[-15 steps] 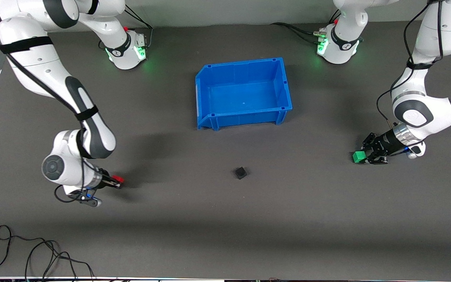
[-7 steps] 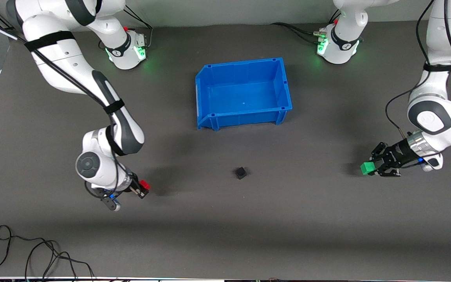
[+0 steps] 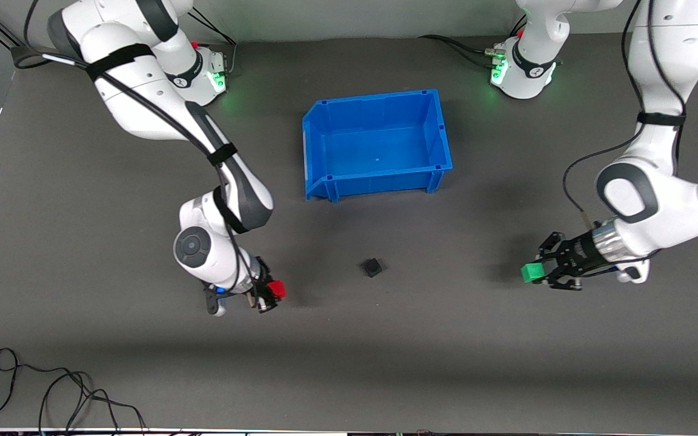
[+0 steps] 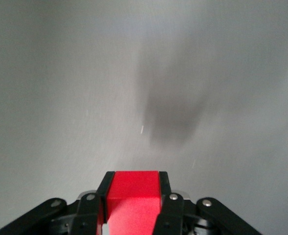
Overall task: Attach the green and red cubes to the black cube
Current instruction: 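Carry the red cube and green cube toward the black cube with both grippers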
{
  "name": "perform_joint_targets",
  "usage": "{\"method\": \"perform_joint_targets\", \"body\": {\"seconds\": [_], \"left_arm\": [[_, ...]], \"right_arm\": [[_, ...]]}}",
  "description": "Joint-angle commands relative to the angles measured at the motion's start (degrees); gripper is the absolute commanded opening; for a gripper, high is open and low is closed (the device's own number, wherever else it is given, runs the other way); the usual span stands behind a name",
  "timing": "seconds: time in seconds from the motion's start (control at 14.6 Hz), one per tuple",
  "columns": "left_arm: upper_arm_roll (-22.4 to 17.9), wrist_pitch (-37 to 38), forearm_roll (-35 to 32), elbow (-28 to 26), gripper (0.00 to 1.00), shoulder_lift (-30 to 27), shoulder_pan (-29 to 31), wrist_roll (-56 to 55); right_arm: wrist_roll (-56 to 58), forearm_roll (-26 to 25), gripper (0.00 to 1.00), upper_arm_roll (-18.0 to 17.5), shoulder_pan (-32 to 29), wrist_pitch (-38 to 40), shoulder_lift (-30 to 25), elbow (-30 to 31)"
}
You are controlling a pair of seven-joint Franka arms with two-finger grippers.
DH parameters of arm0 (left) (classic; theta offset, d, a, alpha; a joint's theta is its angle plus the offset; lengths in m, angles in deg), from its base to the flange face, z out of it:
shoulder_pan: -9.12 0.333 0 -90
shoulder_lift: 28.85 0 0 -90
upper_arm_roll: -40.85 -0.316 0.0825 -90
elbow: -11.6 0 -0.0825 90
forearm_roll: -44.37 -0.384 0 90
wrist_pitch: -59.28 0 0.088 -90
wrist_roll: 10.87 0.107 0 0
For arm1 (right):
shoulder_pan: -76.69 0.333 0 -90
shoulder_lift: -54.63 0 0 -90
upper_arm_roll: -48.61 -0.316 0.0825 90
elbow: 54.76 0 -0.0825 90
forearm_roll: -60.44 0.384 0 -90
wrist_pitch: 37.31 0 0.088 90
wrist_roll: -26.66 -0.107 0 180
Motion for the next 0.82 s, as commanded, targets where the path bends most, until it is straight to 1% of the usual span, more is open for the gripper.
{"method": "perform_joint_targets", "body": {"seconds": [0.0, 0.14, 0.34, 0.48, 0.62, 0.75], "left_arm": [[-0.72, 0.74, -6.17, 5.38, 0.30, 3.46, -2.99, -9.95], [-0.72, 0.92, -8.03, 7.32, 0.30, 5.13, -5.36, -14.79], [-0.63, 0.48, -7.86, 9.34, 0.30, 8.11, -9.75, -16.91], [-0.63, -0.05, -7.60, 11.01, 0.27, 10.14, -13.35, -19.90], [-0.63, -1.27, -7.33, 11.54, 0.27, 11.29, -16.00, -21.13], [-0.63, -3.82, -7.33, 11.45, 0.27, 11.90, -18.63, -25.07]], "right_arm": [[-10.48, 1.86, 0.00, 0.51, 3.08, 0.57, 2.13, -4.71], [-16.11, 1.68, 0.00, 0.69, 6.16, 0.66, 2.13, -4.89], [-27.36, 0.80, 0.00, 0.78, 8.35, 0.57, 3.70, -6.64], [-29.23, 0.02, 0.00, 0.87, 10.11, 0.66, 4.76, -7.35], [-29.24, -4.01, 0.00, 0.87, 12.13, 0.74, 6.60, -7.44], [-29.06, -7.62, 0.00, 0.95, 13.37, 1.01, 8.27, -7.87]]}}
